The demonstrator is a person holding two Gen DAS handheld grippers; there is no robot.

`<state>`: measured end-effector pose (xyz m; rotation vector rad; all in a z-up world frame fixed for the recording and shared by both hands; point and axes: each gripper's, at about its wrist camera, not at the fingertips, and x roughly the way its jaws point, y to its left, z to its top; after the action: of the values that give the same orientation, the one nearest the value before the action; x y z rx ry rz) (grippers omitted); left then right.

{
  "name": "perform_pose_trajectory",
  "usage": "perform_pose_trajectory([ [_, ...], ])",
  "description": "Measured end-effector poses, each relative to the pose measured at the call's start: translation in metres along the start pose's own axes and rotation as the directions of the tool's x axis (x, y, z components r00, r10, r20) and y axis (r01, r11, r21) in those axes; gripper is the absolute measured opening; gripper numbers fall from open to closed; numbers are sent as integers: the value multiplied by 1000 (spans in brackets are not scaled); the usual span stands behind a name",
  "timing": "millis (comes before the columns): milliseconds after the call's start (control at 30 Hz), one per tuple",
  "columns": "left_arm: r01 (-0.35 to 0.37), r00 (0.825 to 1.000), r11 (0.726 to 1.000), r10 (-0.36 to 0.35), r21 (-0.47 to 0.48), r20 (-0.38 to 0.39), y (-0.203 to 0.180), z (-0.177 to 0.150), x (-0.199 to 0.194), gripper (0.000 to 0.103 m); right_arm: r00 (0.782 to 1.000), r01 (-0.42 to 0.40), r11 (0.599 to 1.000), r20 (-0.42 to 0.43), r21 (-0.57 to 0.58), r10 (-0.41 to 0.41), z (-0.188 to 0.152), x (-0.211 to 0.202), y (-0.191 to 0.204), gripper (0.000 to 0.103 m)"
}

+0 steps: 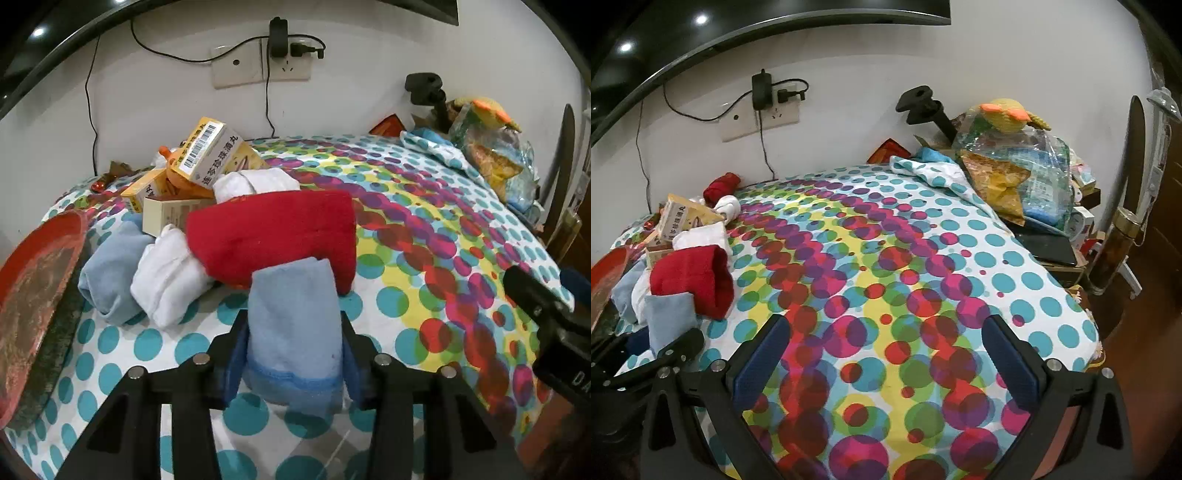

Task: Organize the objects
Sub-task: 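Grasp the light blue sock with the left gripper and lift it toward the red tray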

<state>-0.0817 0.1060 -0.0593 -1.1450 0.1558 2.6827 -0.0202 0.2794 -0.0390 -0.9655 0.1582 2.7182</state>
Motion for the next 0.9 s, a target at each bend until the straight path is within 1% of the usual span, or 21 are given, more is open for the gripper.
perform_pose_trajectory([
  [133, -8, 1000, 1000, 8, 11, 8, -5, -1, -1, 33, 1000, -2, 1000, -1, -6, 2, -1, 0, 2, 103],
  [267, -19, 1000, 1000, 19, 24, 13, -8, -4, -7, 32, 1000, -2, 1000, -4, -1, 2, -3, 1, 3, 103],
  [433, -36, 999, 999, 36, 24, 14, -3, -4, -21, 32, 1000, -9, 1000, -7, 1, 9, -3, 1, 3, 103],
  [567, -62, 998, 998, 61, 26, 33, 7, 2, -35, 32, 999, -27, 1000, -19, 2, 27, -6, 2, 7, 103],
  [900, -104, 992, 994, 106, -29, 71, 41, 14, -61, 32, 999, -47, 998, -10, -29, 47, -8, -6, 19, 103],
])
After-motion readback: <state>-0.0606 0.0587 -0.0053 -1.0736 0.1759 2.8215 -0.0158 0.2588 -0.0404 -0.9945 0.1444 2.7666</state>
